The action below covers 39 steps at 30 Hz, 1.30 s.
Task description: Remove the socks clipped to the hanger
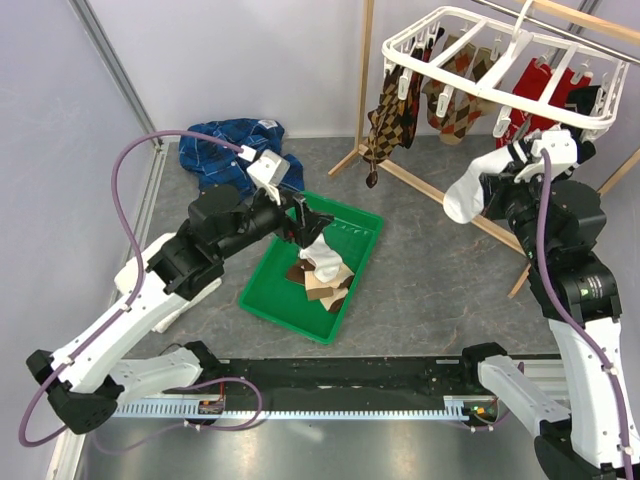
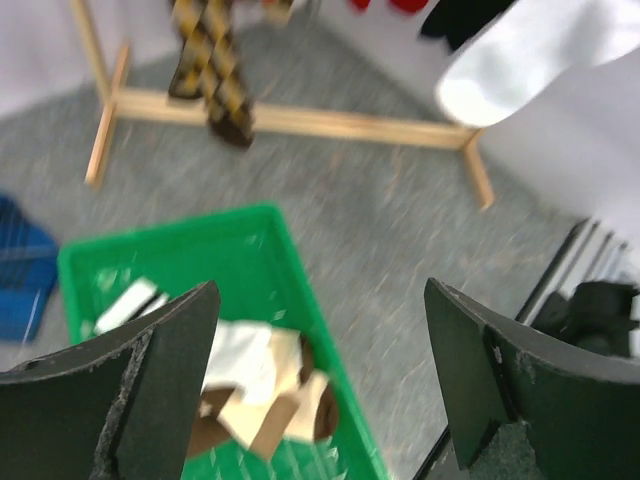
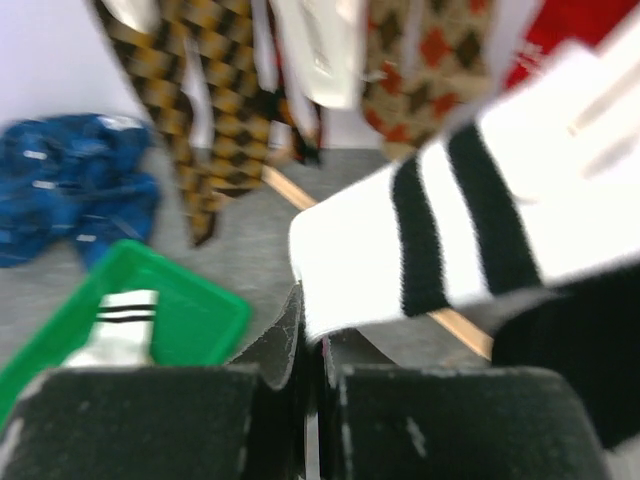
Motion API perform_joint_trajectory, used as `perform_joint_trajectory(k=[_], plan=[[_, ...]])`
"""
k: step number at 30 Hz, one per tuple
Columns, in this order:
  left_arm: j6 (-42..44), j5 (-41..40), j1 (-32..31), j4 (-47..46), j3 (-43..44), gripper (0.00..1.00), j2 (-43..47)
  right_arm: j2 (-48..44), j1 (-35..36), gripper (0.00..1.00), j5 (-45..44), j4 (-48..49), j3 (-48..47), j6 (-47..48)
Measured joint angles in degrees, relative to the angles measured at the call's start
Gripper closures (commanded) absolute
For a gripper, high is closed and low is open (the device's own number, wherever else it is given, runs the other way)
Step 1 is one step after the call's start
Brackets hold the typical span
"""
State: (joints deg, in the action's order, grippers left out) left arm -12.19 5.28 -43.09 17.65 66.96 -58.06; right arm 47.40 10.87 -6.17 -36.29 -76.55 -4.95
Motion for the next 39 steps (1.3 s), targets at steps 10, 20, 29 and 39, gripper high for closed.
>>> perform_joint_trajectory(k=[10,20,29,39], plan=[[3.7,-8.0,-17.0,-11.5,3.0,0.1,-10.8,2.2,0.0,1.0,10.6,4.5,-5.3,-11.9],[8.2,-10.6,-23.6,-19.0,20.5,0.09,-26.5,0.4,0.0,1.0,13.9,9.1,-3.5,-23.3],[12.9,-16.3,-28.4,-22.5,30.2,0.19,-38.2,-3.0,0.0,1.0,12.8,10.2,-0.4,-28.5],[13.8,-18.8,-28.4,-22.4,31.4,0.98,-41.4,-5.7,0.0,0.5,12.1,8.3,1.0,-26.9]])
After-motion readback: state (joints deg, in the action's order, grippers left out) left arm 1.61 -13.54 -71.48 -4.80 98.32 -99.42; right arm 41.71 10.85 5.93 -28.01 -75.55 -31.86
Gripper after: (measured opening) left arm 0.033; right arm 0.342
